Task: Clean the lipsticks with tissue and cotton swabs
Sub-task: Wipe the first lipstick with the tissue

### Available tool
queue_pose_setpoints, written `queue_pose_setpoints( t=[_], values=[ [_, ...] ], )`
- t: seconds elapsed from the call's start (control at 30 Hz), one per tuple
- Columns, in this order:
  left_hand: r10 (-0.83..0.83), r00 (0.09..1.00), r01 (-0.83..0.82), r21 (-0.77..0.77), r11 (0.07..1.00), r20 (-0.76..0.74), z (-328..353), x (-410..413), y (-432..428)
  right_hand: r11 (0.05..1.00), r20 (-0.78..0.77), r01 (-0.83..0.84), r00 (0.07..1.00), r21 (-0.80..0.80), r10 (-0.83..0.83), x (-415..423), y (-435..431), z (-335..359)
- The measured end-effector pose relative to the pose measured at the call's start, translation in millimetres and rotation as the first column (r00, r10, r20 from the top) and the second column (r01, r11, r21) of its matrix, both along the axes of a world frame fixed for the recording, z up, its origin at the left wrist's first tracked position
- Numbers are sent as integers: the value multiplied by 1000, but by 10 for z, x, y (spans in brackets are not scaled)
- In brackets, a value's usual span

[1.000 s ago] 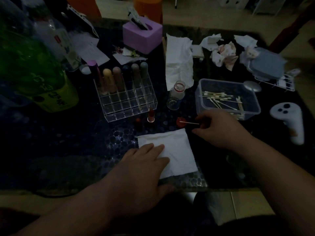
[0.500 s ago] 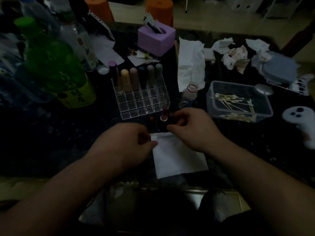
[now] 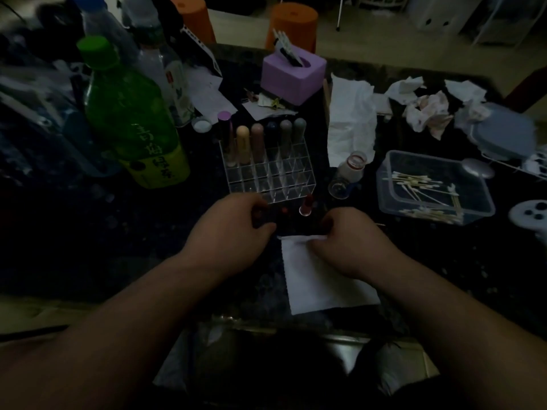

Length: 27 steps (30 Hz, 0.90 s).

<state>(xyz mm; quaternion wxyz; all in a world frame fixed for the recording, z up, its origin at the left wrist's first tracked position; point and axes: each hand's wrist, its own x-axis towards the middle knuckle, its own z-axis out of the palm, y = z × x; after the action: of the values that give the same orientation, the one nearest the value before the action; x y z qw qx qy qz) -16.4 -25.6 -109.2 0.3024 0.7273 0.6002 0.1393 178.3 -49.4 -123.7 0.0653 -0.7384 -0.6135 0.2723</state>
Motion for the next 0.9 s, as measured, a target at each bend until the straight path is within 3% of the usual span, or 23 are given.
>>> queue_pose_setpoints(
  t=[0.13,0.33,0.47,0.6,0.8,0.9],
  values=[
    [-47,995,40,-89,995,-85,-27,63,23,996,62,-70,995,-52,73,20,-41,-48],
    [-151,978,115,-230,966,-145,-36,154,-33,977,-45,-203,979,-71,200,61,-128,102],
    [-298,954,279,-286,917,-24,100,187,-99,977,-155,-214,965,-6,211,90,-218,250],
    [-222,963,257,-280,925,150,263,131,-137,980,-302,-196,933,30,196,184,-300,408],
    [-89,868,239,-254,937,488,451,175,-290,991,-693,-127,719,-49,58,274,-472,607],
    [-56,811,255,-265,930,582,506,211,-369,997,-767,-32,641,-71,-34,215,-564,703]
  ],
)
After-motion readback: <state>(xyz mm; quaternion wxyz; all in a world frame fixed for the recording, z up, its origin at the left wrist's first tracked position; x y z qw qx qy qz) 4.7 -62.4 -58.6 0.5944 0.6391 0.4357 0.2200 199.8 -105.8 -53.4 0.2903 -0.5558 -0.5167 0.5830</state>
